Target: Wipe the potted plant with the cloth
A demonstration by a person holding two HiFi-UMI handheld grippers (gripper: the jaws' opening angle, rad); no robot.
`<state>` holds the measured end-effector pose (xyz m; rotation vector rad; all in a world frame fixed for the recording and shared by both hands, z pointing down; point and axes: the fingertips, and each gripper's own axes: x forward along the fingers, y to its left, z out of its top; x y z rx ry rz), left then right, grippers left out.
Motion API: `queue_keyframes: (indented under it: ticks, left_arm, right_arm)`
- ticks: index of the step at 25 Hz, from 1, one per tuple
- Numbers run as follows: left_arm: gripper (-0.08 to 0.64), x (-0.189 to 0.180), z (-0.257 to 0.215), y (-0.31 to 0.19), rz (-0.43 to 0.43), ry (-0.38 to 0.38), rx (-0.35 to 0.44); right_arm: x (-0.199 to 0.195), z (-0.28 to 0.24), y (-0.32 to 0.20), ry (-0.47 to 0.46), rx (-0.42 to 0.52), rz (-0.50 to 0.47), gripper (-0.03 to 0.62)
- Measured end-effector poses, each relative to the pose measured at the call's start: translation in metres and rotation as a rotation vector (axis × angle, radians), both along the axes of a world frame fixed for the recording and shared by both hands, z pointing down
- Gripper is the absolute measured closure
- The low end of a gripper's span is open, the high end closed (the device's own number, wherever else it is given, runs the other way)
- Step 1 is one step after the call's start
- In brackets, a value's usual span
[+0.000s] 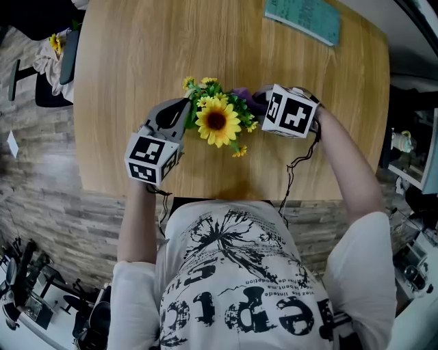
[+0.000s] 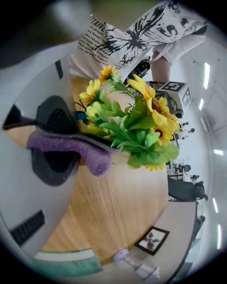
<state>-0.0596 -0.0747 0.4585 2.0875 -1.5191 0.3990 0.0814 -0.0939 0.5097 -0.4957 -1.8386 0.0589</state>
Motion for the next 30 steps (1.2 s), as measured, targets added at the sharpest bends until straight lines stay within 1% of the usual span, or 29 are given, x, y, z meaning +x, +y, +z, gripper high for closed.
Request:
queue_keyframes:
  ticks: [3,7,10,12,14,18,21,25,27,30]
  left_arm:
    - [0.558,0.001,0.000,0.002,-0.020,-0.001,-0.005]
    - [0.558,0.013,0.003,0.008,-0.004,0.015,-0.023]
    - [0.558,0.021,0.004,0.012,-0.012,-0.030,-0.015]
    - [0.558,0.021,0.005,0.011,-0.023,-0.025,-0.018]
    - [0.558,0.020,0.005,0.010,-0.016,-0.012,-0.023]
    - [0.557,0.017,0.004,0.011,0.024,-0.017,-0.024]
    - [0.557,0.009,-0.005,0.010,0.077,-0.008,0.012]
    - [0.557,-0.011,-0.034,0.011,0.179,0.022,0.085]
    - [0.557,-0.022,-0.051,0.014,0.224,0.023,0.122]
    - [0.557,-0.047,-0.073,0.016,0.262,0.016,0.177]
  right_arm:
    - [0.002,-0.002,-0.021,-0.007,0.101,0.071,0.518]
    - [-0.004,-0.012,-0.062,-0.053,0.256,0.218,0.518]
    - [-0.010,-0.029,-0.083,-0.117,0.324,0.328,0.518]
    - [-0.019,-0.045,-0.093,-0.176,0.361,0.389,0.518]
    - [-0.030,-0.066,-0.099,-0.245,0.391,0.443,0.518]
    - [-0.057,-0.112,-0.098,-0.370,0.414,0.539,0.518]
    - [-0.084,-0.143,-0.087,-0.430,0.405,0.596,0.518]
    - [-0.119,-0.170,-0.062,-0.457,0.390,0.684,0.518]
    - [-0.133,-0.177,-0.048,-0.460,0.371,0.730,0.518]
    - [-0.153,-0.176,-0.031,-0.455,0.350,0.791,0.518]
